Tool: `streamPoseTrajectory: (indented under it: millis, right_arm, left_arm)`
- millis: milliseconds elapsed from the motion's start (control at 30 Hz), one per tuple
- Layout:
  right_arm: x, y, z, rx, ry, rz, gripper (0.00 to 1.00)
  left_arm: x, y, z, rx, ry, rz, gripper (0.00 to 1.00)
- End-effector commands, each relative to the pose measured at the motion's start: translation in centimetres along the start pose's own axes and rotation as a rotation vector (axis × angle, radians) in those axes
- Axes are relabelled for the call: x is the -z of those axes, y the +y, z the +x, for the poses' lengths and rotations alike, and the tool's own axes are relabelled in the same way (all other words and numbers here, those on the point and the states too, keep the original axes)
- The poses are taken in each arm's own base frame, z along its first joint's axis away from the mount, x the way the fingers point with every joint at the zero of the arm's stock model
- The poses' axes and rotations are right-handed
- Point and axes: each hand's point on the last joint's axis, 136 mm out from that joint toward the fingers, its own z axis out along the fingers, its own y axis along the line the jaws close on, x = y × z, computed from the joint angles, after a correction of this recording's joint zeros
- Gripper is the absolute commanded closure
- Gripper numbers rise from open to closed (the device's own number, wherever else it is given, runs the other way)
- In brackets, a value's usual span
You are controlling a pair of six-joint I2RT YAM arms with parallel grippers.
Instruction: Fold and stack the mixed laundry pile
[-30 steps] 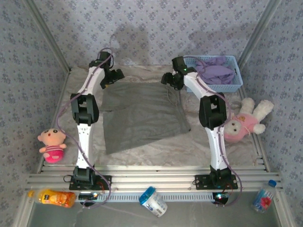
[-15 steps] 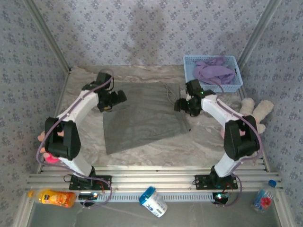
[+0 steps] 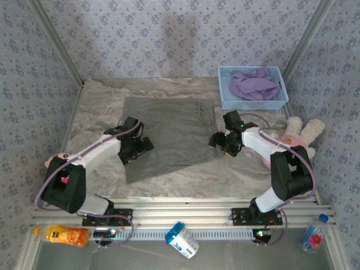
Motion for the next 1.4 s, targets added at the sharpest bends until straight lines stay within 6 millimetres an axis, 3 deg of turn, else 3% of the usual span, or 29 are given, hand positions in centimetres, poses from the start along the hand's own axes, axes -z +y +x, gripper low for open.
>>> streamPoseTrajectory:
  millis: [0,100,267,400,600,867,967,1067,1200,1300,1367]
  right_arm:
    - [-1.1,-0.5,-0.5,-0.105,-0.029,0.015,0.32]
    - [-1.8,-0.7,-0.3,-0.118,-0.006,0.020,0.40]
    - [-2.4,-0.7,0.1,-0.133,-0.001,0.009,0.80]
    - [-2.3,-0.6,0.5,-0.128,-0.001,-0.003,1.00]
    - [-2.5,-0.1,0.5,-0.107,0.013,-0.013,1.00]
    - [-2.6,0.3,1.1,-0.052,0.061,-0.024,1.00]
    - [-2.2,0.1,1.2,0.026,0.086,0.005,1.00]
    - [-1.6,-0.4,1.6,0.059,0.101,0.034,1.00]
    - [-1.2,-1.1,1.5,0.132,0.090,0.050,1.00]
    - [-1.1,-1.5,2.0,0.173,0.086,0.065,1.00]
    - [-0.6,-2.7,3.4,0.181,0.122,0.113,1.00]
  left_arm:
    - [0.9,1.0,0.2,0.017,-0.022,-0.024,0.00]
    - [1.3,2.9,1.8,-0.007,0.018,-0.071,0.00]
    - [2.1,6.2,5.1,-0.017,0.085,-0.129,0.03]
    - [2.1,7.8,7.2,0.011,0.104,-0.127,0.08]
    - [0.4,7.9,8.4,0.064,0.096,-0.104,0.22]
    - [-2.3,6.4,6.4,0.077,0.031,-0.121,0.49]
    - [-2.9,7.1,6.3,0.046,0.036,-0.180,0.63]
    - [-3.4,8.0,7.0,0.029,0.063,-0.216,0.67]
    - [-2.9,8.4,7.3,-0.001,0.075,-0.230,1.00]
    - [-1.2,8.8,7.0,-0.041,0.055,-0.258,1.00]
    - [0.0,9.1,7.0,-0.058,0.047,-0.271,1.00]
